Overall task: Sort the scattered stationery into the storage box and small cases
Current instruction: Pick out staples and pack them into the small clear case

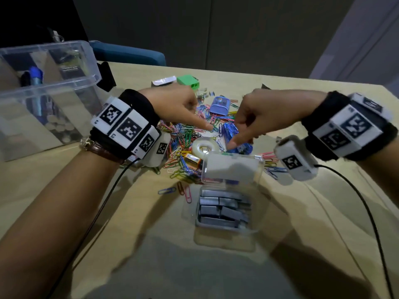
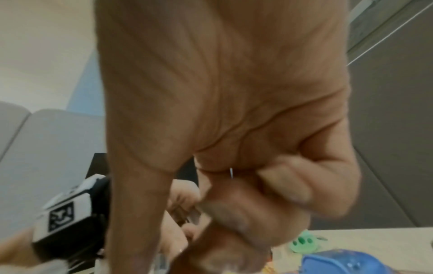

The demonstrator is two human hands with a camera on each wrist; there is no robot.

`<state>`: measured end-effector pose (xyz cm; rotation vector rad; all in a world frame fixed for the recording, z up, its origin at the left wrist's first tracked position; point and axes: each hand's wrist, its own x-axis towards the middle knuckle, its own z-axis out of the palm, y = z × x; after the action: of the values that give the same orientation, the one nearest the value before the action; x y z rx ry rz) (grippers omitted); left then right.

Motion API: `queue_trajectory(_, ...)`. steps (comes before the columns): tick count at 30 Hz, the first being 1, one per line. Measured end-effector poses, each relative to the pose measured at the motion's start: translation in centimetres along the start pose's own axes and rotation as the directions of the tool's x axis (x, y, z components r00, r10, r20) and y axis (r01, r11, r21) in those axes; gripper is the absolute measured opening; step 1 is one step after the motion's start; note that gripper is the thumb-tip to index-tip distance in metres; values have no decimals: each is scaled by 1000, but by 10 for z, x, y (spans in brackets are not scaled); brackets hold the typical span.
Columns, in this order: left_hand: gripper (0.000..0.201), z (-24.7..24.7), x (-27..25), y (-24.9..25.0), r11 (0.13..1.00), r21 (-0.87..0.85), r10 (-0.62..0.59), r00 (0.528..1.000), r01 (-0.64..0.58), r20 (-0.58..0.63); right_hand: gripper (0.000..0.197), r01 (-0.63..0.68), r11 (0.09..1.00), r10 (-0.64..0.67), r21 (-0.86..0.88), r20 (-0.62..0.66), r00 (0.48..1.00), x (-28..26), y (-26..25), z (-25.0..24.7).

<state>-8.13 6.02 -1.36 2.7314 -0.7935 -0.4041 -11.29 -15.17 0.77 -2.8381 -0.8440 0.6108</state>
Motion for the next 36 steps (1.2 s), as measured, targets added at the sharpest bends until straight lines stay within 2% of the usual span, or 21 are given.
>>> queue_trajectory(3,69,9,-2,4,995,91,-51,996,43,79,59,69,997,-69,35,-14,998,-12,-5,7)
queue_trajectory(9,82,15,-11,12,974,223,-84,981,44,175,44,142,989,-143,48,36,989,-30,-19,22)
queue_trajectory(14,78,32,-15,18,927,375,-68,978,-10,195,38,144,986,-151,79,89,984,-33,-26,40)
queue_trajectory(17,74,37,-14,22,918,396,-71,981,-6,178,45,116,989,-129,89,157,979,-32,-27,46)
queue_trajectory(22,60,32,-9,21,924,372,-150,978,88,141,68,36,998,-46,57,200,979,-25,-22,46)
queue_trajectory(25,72,24,-6,16,916,375,-187,978,140,91,77,11,1000,-14,16,156,988,-20,-16,37)
queue_trajectory(27,72,17,-4,10,931,325,-196,978,164,65,65,61,996,-65,63,57,996,-15,-14,33)
queue_trajectory(29,66,9,-4,2,950,260,-192,980,175,44,41,157,984,-152,85,-59,987,-6,-12,33)
queue_trajectory(31,58,3,-5,-1,964,177,-205,979,199,14,21,238,967,-228,89,-109,968,2,-12,36)
queue_trajectory(33,50,1,-7,0,969,95,-229,973,230,-17,18,273,957,-261,99,-123,958,12,-13,42)
queue_trajectory(36,39,3,-4,3,973,26,-228,973,229,-29,23,233,964,-225,132,-71,972,23,-16,45)
